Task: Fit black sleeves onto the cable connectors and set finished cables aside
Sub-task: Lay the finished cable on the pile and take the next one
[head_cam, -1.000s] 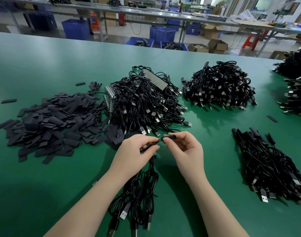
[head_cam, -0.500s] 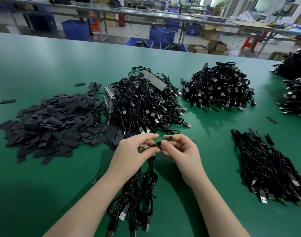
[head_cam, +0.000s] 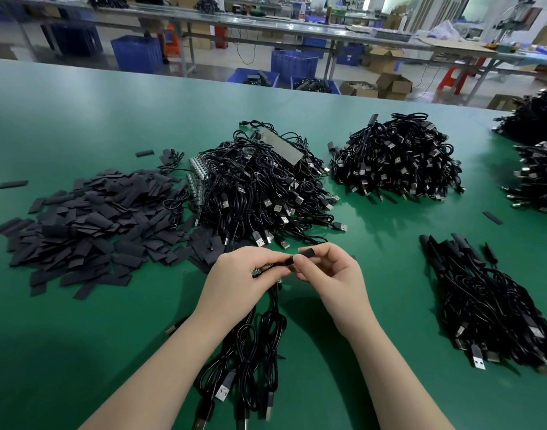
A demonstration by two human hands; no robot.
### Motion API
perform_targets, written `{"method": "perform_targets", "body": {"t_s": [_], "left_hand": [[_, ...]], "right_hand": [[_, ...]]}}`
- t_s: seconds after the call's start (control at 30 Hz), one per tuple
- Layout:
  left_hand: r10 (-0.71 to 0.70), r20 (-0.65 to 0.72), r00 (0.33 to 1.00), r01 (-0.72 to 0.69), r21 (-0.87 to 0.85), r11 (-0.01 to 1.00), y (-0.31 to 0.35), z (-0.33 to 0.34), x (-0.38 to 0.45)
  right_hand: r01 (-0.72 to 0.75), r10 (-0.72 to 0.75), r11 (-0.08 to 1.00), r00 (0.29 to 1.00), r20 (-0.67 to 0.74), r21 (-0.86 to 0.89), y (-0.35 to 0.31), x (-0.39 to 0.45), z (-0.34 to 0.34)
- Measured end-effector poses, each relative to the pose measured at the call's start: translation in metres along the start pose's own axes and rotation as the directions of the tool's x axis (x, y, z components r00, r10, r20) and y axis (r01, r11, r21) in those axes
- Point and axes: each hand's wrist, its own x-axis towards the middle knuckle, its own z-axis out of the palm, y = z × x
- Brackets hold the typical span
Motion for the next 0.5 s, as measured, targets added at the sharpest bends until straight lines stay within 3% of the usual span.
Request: {"method": "perform_targets", "body": {"t_s": [0.2, 0.5], "left_hand": [[-0.035, -0.002, 0.999, 0.035, -0.029, 0.999, -0.0013, 0.0005, -0.0001], [-0.079, 0.058, 0.995, 0.081, -0.032, 0.996, -0.0034, 0.0018, 0.0019]], "right_hand": [[-0.061, 0.058, 0.994, 0.998, 0.035, 0.086, 0.0018, 0.0002, 0.0013], [-0.060, 0.058, 0.995, 0.998, 0.032, 0.079, 0.0033, 0.0020, -0.0015]]}}
